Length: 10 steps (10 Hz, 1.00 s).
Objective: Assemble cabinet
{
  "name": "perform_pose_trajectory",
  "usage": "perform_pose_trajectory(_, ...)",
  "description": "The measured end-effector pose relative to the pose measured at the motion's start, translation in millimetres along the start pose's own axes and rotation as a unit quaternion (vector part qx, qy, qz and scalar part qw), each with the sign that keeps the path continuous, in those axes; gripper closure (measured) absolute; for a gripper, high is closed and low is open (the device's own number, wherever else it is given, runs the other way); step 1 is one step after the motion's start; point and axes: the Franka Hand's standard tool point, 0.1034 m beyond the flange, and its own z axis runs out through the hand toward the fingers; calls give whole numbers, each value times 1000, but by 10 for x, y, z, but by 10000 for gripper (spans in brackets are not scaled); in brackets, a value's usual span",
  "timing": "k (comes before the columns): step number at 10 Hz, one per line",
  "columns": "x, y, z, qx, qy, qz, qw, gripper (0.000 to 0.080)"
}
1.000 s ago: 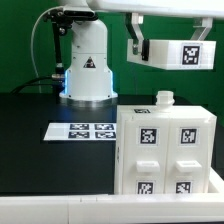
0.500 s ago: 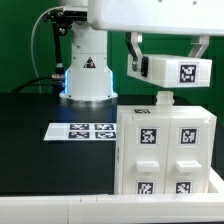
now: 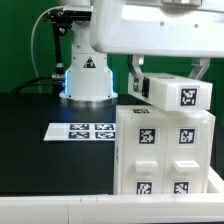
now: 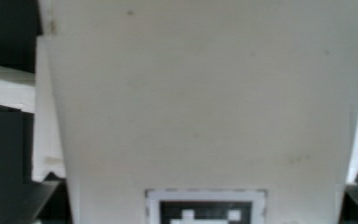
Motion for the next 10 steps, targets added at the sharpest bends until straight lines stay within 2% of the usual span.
perform_pose_trajectory(8,30,4,-6,-1,8,17,1000,246)
perform_pose_trajectory(9,27,1,-1,-2,9,28,1000,246)
perform_pose_trajectory(10,5,-18,9,0,11,106,994,246)
